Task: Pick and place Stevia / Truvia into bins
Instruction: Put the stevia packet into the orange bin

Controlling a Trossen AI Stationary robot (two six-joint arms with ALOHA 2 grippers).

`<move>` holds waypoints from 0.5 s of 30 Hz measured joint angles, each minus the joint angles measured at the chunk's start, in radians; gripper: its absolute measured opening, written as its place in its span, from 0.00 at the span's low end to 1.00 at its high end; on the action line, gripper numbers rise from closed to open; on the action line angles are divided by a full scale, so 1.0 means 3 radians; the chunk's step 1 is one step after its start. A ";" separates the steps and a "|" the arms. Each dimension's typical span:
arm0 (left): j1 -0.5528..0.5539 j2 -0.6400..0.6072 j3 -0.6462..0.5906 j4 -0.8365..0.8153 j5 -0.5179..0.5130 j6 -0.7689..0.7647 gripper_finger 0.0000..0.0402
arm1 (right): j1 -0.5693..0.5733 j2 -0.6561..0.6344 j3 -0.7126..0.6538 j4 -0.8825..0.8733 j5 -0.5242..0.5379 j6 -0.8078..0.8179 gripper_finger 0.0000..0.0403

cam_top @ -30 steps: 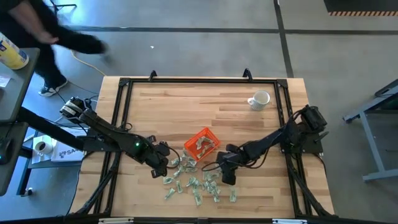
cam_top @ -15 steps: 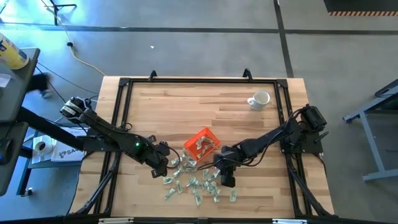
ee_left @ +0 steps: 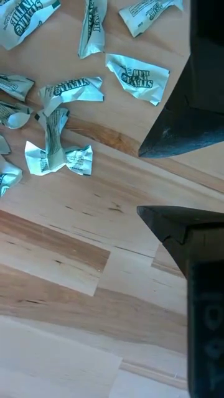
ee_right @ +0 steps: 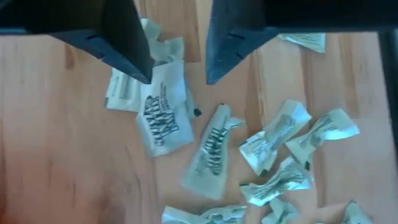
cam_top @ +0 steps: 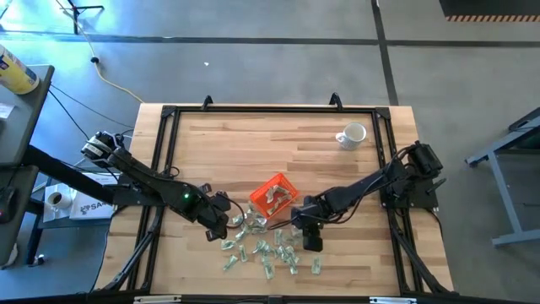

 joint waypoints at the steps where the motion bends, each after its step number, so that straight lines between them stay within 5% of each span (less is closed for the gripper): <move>1: 0.0000 0.0000 0.0000 0.0000 0.0000 -0.0001 0.42 | 0.0000 0.0000 0.0000 -0.0007 -0.0010 0.0006 0.42; 8: 0.0000 0.0000 0.0001 -0.0001 -0.0041 -0.0002 0.42 | 0.0014 0.0000 0.0000 -0.0088 0.0226 0.0030 0.56; 15: 0.0000 0.0000 0.0001 -0.0001 -0.0046 -0.0015 0.42 | 0.0039 0.0000 0.0000 -0.0043 0.0286 -0.0036 0.53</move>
